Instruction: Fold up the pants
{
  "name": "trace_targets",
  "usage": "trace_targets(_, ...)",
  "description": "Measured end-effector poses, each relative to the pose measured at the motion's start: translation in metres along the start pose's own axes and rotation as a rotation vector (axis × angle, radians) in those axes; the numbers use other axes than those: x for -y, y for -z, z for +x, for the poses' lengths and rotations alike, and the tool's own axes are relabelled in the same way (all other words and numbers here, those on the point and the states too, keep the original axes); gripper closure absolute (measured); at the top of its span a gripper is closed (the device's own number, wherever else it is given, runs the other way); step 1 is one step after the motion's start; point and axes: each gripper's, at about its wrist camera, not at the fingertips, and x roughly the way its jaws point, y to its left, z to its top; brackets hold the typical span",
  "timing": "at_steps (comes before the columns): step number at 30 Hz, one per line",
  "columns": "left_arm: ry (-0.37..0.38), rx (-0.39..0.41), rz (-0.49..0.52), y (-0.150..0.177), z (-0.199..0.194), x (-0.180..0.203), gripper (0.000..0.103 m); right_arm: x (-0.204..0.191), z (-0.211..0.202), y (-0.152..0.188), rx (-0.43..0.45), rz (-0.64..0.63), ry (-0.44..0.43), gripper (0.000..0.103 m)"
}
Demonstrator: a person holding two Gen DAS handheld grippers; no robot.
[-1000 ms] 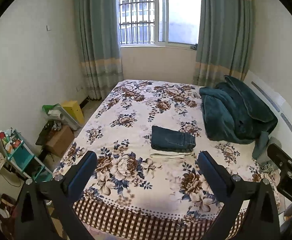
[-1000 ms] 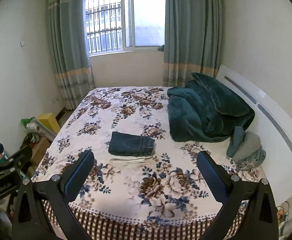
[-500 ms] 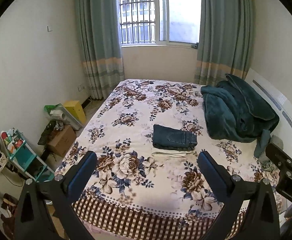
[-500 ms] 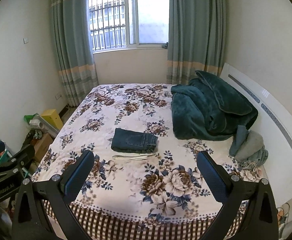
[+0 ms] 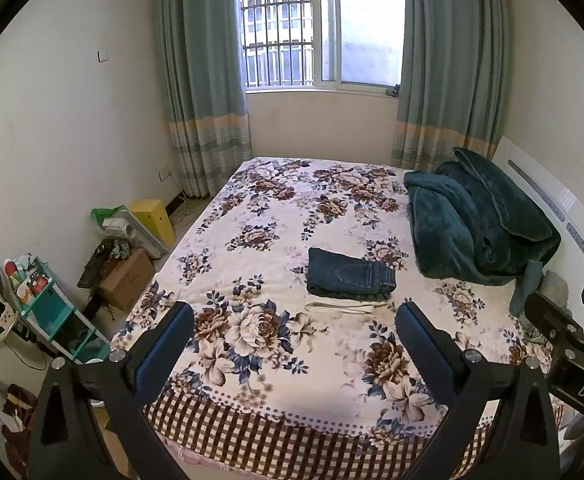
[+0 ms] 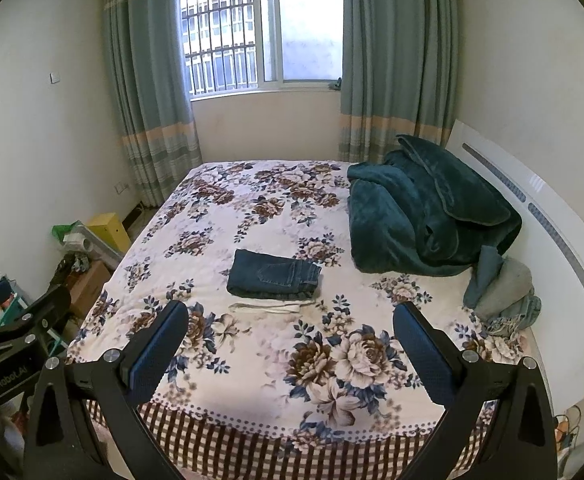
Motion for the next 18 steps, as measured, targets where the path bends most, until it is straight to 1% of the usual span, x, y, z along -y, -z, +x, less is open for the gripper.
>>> trace_targets(18, 0.0, 0.006, 0.001, -0.001, -0.0017, -0.0017, 0.0, -0.0003, -0.0005, 0.0, -0.001, 0.003, 0.001, 0.0)
